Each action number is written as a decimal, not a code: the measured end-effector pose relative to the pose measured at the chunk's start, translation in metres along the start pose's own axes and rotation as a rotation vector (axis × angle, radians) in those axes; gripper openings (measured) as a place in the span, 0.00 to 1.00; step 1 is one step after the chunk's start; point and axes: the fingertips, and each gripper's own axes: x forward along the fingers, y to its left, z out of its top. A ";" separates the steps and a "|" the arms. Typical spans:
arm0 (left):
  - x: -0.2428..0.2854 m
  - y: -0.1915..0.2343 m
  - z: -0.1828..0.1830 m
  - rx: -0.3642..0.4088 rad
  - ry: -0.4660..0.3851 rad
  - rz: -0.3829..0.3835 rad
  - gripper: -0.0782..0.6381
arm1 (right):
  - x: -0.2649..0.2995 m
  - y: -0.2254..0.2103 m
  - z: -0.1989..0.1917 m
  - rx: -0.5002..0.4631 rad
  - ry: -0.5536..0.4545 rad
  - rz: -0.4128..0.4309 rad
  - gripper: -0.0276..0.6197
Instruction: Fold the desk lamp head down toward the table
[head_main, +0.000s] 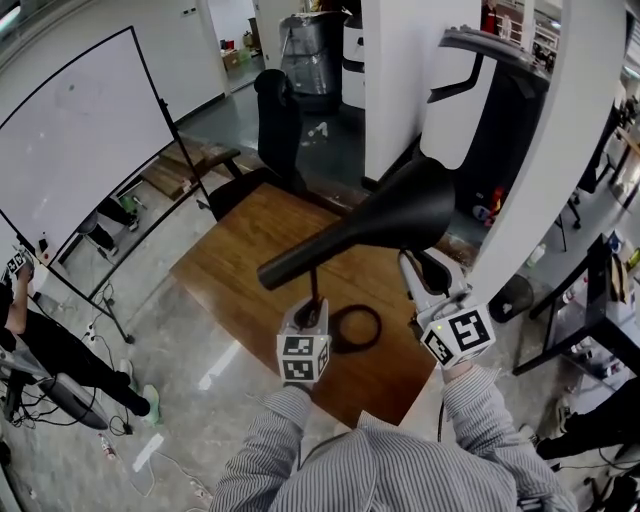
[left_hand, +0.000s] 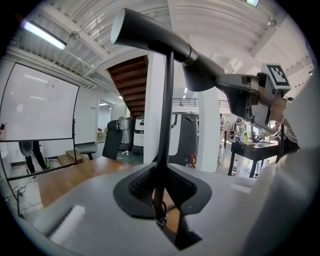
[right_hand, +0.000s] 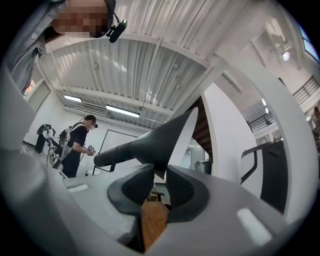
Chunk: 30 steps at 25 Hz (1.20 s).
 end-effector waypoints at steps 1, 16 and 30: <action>0.000 0.001 0.000 -0.002 -0.001 0.000 0.17 | -0.001 0.001 -0.006 0.025 0.008 -0.002 0.15; 0.002 0.007 -0.003 -0.049 -0.012 0.002 0.17 | -0.003 0.060 -0.117 0.322 0.172 0.016 0.10; 0.000 0.005 -0.001 -0.082 -0.015 0.009 0.17 | 0.018 0.146 -0.149 0.345 0.305 0.204 0.04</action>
